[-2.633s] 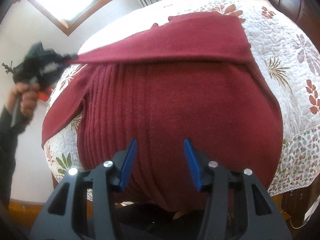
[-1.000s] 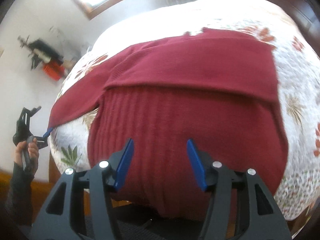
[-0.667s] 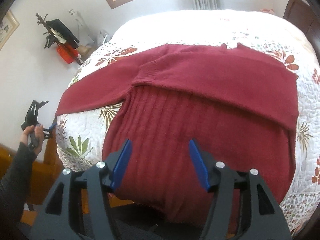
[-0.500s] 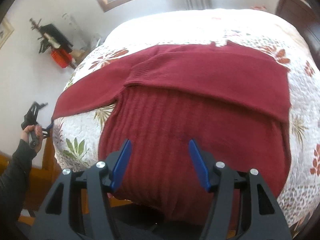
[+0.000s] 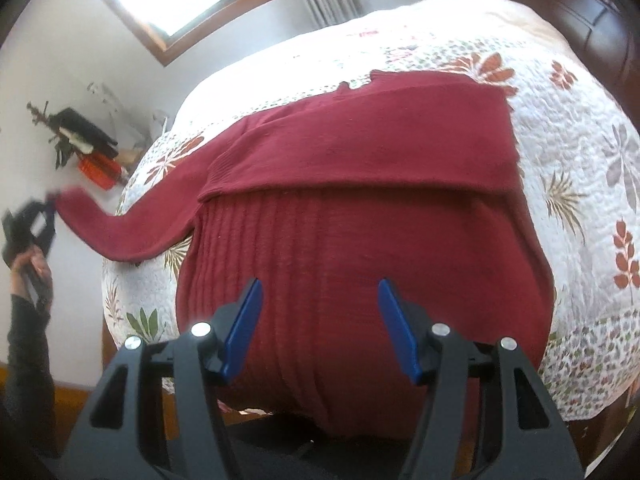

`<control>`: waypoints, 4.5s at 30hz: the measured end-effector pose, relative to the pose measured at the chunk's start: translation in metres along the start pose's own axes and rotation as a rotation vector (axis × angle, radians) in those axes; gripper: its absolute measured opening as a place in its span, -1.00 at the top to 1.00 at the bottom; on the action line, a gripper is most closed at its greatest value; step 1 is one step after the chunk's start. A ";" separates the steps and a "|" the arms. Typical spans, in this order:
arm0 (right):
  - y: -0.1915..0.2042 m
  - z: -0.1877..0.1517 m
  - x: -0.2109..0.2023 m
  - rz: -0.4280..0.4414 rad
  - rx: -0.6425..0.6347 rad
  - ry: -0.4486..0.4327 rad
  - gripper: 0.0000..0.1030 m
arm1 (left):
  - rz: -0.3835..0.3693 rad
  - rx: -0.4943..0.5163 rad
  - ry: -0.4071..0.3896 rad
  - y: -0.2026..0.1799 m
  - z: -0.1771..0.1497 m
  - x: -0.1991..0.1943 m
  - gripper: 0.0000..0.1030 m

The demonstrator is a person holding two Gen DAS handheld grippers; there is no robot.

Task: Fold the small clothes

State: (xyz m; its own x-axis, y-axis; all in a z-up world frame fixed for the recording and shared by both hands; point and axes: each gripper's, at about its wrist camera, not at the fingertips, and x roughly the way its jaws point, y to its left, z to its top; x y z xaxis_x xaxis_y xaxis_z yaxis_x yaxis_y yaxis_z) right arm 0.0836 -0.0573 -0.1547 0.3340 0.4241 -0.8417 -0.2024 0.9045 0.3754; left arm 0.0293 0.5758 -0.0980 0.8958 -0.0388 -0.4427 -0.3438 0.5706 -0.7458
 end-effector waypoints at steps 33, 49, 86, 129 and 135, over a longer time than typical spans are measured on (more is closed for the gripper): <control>-0.081 0.065 0.007 0.249 0.178 0.065 -0.64 | -0.066 0.404 0.656 -0.183 -0.271 0.199 -0.53; -0.060 0.169 0.167 0.482 0.314 0.404 -0.01 | 0.205 0.241 0.651 -0.044 -0.281 0.044 -0.65; -0.185 0.199 0.051 0.306 0.347 0.144 0.88 | 0.161 0.185 0.692 -0.034 -0.273 0.050 -0.66; -0.238 0.167 0.077 0.244 0.481 0.149 0.89 | 0.160 0.207 0.747 -0.060 -0.292 0.087 -0.66; -0.248 0.160 0.078 0.213 0.491 0.139 0.90 | 0.154 0.208 0.747 -0.059 -0.292 0.086 -0.66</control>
State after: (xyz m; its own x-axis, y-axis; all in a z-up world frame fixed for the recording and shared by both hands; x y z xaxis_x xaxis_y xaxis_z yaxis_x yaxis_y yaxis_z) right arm 0.3069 -0.2409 -0.2518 0.2013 0.6199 -0.7584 0.2125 0.7282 0.6516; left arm 0.0444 0.2993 -0.2368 0.3904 -0.4453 -0.8058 -0.3232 0.7532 -0.5729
